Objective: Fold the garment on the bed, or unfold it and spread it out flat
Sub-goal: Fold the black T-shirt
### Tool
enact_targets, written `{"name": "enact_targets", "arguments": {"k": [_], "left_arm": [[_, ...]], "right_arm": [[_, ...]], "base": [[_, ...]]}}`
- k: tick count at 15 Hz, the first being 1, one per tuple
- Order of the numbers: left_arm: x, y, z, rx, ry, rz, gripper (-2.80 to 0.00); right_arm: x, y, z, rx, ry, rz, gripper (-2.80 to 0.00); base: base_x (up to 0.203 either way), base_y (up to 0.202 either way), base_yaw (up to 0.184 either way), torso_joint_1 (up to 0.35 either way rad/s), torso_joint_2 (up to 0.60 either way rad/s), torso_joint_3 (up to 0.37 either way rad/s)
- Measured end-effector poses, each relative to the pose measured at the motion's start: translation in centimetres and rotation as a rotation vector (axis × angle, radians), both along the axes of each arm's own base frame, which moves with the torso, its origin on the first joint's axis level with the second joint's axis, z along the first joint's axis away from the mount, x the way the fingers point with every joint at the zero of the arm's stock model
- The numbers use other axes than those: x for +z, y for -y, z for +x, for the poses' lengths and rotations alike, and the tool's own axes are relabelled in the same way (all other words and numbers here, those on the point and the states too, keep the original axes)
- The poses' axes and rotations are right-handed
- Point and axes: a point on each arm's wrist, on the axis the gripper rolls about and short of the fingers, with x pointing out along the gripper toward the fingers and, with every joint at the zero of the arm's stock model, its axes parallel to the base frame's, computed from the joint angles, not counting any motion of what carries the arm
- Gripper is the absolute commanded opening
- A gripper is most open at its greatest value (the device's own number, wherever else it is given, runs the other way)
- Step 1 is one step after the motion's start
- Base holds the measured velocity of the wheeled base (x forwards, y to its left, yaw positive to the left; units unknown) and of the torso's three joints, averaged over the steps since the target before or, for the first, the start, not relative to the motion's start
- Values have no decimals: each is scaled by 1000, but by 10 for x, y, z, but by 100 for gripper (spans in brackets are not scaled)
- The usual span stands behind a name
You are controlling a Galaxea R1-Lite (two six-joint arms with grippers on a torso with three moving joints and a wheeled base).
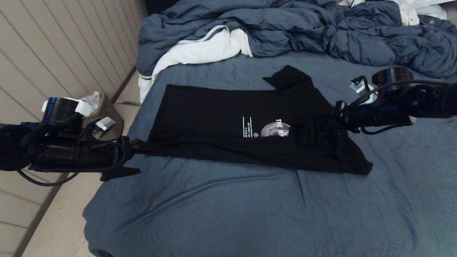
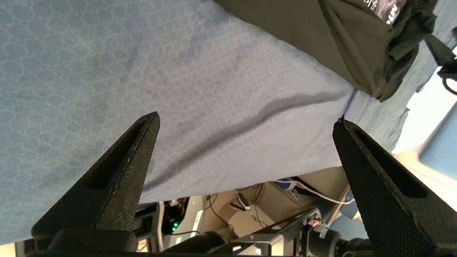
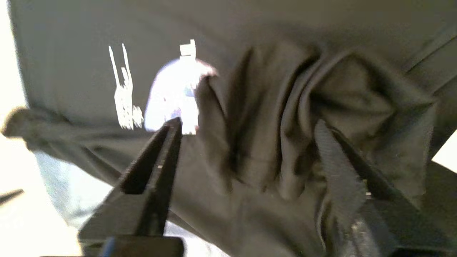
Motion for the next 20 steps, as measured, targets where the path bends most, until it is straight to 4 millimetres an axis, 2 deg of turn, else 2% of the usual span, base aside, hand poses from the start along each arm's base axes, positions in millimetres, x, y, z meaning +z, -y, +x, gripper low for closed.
{"name": "enact_targets", "arguments": {"k": [4,7,16,20], "left_arm": [[-2,0,0,-1,-5,0,0],[-4,3,2,-2,25,-12,0],[-9,7,1,-10,9,-15,0],[-9,7,1,-12,7,-15,0]], "right_arm": [[5,8,9,-73,52,32,0],[0,6,6,-60,40,18,0],[9,-3,-31,58,32,-141,0],[13,-12,-36,85,38,-162,0]], "base": [[0,0,0,0,0,0],[0,0,0,0,0,0],[0,0,0,0,0,0],[0,0,0,0,0,0]]}}
